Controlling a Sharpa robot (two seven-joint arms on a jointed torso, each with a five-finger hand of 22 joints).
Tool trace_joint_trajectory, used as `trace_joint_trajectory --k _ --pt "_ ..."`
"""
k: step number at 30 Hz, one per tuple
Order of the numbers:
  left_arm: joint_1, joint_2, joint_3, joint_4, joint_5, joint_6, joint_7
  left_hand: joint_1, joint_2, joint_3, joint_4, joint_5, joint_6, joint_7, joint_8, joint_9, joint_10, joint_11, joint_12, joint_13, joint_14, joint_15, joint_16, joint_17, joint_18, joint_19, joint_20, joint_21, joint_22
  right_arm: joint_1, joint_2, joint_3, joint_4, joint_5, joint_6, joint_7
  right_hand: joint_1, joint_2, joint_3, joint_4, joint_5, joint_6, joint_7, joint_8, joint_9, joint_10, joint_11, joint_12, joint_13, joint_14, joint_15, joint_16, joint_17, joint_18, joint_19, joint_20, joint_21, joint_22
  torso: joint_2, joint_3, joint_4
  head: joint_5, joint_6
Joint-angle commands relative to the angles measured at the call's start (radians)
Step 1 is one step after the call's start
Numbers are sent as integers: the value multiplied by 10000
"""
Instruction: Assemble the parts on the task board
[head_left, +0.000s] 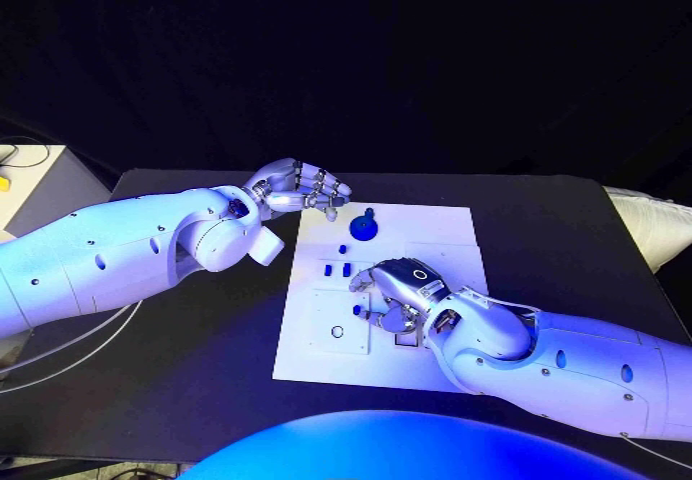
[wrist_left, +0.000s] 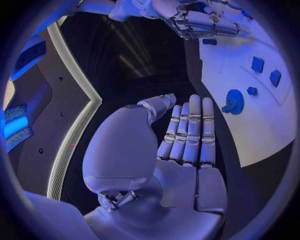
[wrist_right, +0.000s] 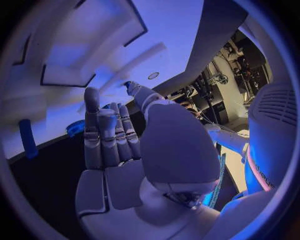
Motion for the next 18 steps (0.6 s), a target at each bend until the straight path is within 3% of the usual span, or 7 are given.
trace_joint_trajectory --k 1,5,6,7,10,18 --pt "2 4 6 -4 52 125 105 -101 -36 -32 5 23 -76 254 -40 -11 -6 28 -33 5 6 36 -37 -12 114 75 25 -31 -9 -5 -253 12 244 231 -590 109 220 20 -333 183 31 15 27 -70 -35 -130 -13 263 21 -63 -8 115 -90 101 -21 17 -16 22 2 -2 -2 -5 1" --pt "2 -11 6 -9 52 119 114 -101 -36 -32 5 23 -76 254 -40 -11 -6 28 -33 5 6 36 -37 -12 114 75 25 -31 -9 173 -866 85 663 698 -592 284 418 78 -320 384 44 114 4 -95 -78 198 -101 771 68 536 -98 707 481 -85 709 -54 1340 538 -13 -23 -10 -37 1" --pt "2 -15 6 -9 52 119 117 -101 -36 -32 5 23 -76 254 -40 -11 -6 28 -33 5 6 36 -37 -12 114 75 25 -31 -9 259 -1042 106 763 812 -571 331 400 82 -237 446 51 140 -15 -111 -95 530 -159 978 101 1000 -153 1138 1104 -221 1183 -99 2315 896 -14 -25 -13 -67 1" --pt "2 -17 6 -10 52 121 119 -101 -36 -32 5 23 -76 254 -40 -11 -6 28 -33 5 6 36 -37 -12 114 75 25 -31 -9 331 -1184 126 838 892 -538 366 343 19 -37 552 68 210 -42 -134 -122 889 -226 1117 78 1768 -255 1838 2210 -482 1973 -190 3979 1507 -15 -24 -16 -106 1" --pt "2 -23 6 -16 52 123 123 -103 -37 -38 9 22 -80 253 -37 -14 -9 28 -33 6 1 37 -43 -12 115 78 28 -51 -23 624 -1681 188 1025 1276 -324 562 199 -166 407 768 36 314 -113 -184 -163 1418 -338 1031 -22 2457 -368 2468 3364 -784 2797 -338 5895 2222 -19 -32 -16 -199 1" --pt "0 -9 4 -47 58 142 149 -103 -43 -43 8 21 -81 253 -36 -16 -9 28 -33 7 0 38 -44 -12 115 79 29 -58 -29 1234 -2427 247 735 2011 495 1185 4 -437 484 881 -147 281 -89 -295 -207 1271 -282 543 -99 2592 -329 2586 3631 -861 2967 -334 6320 2420 -25 -4 -15 -278 19"
